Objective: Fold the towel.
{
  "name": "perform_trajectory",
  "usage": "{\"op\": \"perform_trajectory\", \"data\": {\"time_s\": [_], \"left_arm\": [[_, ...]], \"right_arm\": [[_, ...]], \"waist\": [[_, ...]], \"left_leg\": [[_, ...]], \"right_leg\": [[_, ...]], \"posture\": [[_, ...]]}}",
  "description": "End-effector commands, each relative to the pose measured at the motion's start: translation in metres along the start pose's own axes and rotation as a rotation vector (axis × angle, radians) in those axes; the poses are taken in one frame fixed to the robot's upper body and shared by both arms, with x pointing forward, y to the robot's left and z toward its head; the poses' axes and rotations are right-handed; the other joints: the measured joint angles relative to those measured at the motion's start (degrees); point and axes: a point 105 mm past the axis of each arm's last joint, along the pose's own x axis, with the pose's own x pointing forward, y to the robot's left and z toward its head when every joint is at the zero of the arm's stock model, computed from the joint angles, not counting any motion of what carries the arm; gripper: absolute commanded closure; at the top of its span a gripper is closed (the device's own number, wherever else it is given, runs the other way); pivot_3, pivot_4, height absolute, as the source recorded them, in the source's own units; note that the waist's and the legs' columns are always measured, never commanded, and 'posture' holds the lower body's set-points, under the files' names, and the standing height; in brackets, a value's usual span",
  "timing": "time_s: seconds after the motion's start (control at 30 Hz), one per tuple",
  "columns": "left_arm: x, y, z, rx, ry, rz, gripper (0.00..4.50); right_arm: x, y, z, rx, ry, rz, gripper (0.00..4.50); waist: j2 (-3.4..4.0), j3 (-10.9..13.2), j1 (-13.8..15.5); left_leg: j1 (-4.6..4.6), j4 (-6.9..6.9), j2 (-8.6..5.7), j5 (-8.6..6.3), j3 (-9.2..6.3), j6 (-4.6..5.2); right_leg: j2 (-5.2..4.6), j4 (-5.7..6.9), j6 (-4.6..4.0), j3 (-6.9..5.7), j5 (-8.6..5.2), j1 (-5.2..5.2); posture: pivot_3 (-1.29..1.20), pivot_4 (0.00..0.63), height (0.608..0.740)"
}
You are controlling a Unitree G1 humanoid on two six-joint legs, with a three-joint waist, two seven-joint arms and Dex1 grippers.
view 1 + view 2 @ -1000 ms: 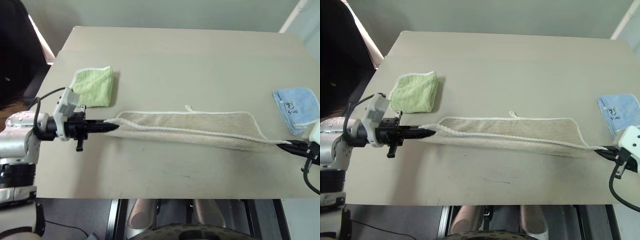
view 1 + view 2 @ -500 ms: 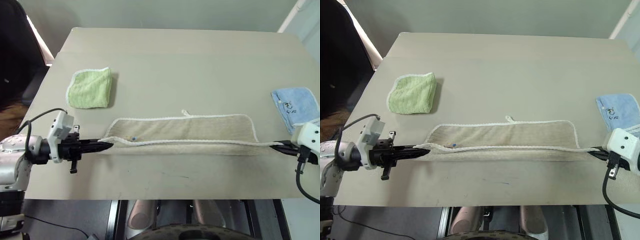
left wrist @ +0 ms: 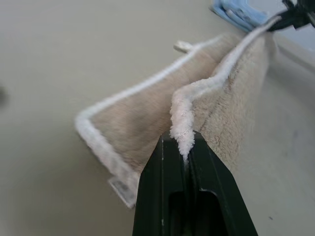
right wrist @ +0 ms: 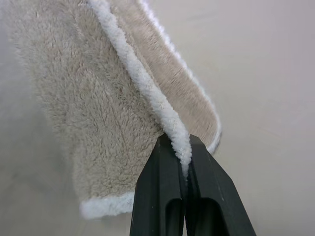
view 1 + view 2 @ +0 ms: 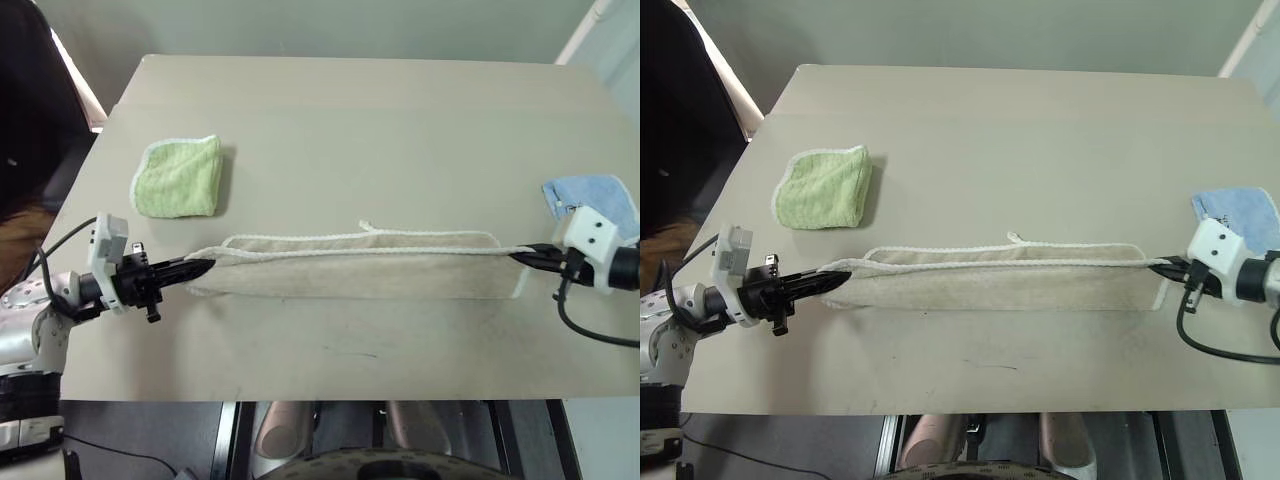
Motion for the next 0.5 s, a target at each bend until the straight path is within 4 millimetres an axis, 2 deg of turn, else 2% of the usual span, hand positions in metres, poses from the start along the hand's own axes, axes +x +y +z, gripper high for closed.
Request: {"op": "perform_trajectory", "data": {"time_s": [0.03, 0.17, 0.33, 0.5], "left_arm": [[0.000, 0.014, 0.004, 0.034, -0.022, 0.066, 4.47], [0.013, 0.021, 0.003, 0.022, -0.039, 0.070, 4.47], [0.027, 0.019, -0.005, 0.000, -0.022, 0.029, 4.47], [0.030, 0.016, -0.005, -0.054, -0.017, 0.007, 4.47]], "right_arm": [[0.001, -0.014, -0.003, -0.015, 0.019, -0.056, 4.50], [0.007, -0.022, -0.006, -0.015, 0.019, -0.080, 4.50], [0.014, -0.031, -0.003, -0.021, 0.003, -0.111, 4.50], [0.019, -0.033, 0.004, -0.040, -0.039, -0.126, 4.50]], "waist": [[0.00, 0.0, 0.0], [-0.01, 0.0, 0.0], [-0.01, 0.0, 0.0], [-0.01, 0.0, 0.0]], "left_leg": [[0.00, 0.00, 0.00, 0.01, 0.00, 0.01], [-0.01, 0.00, 0.00, 0.14, 0.00, 0.23], [-0.01, -0.05, 0.01, 0.20, 0.00, 0.33], [0.01, -0.21, 0.02, 0.27, 0.00, 0.29]], "right_leg": [[0.00, 0.01, -0.01, 0.00, 0.00, 0.00], [-0.02, -0.01, -0.01, -0.02, 0.01, 0.01], [-0.02, -0.02, 0.01, -0.02, 0.01, -0.02], [-0.02, -0.04, 0.01, -0.05, 0.02, -0.03]], "posture": [[0.00, 0.150, 0.728], [0.00, 0.150, 0.728], [0.00, 0.150, 0.728], [0.00, 0.150, 0.728]]}}
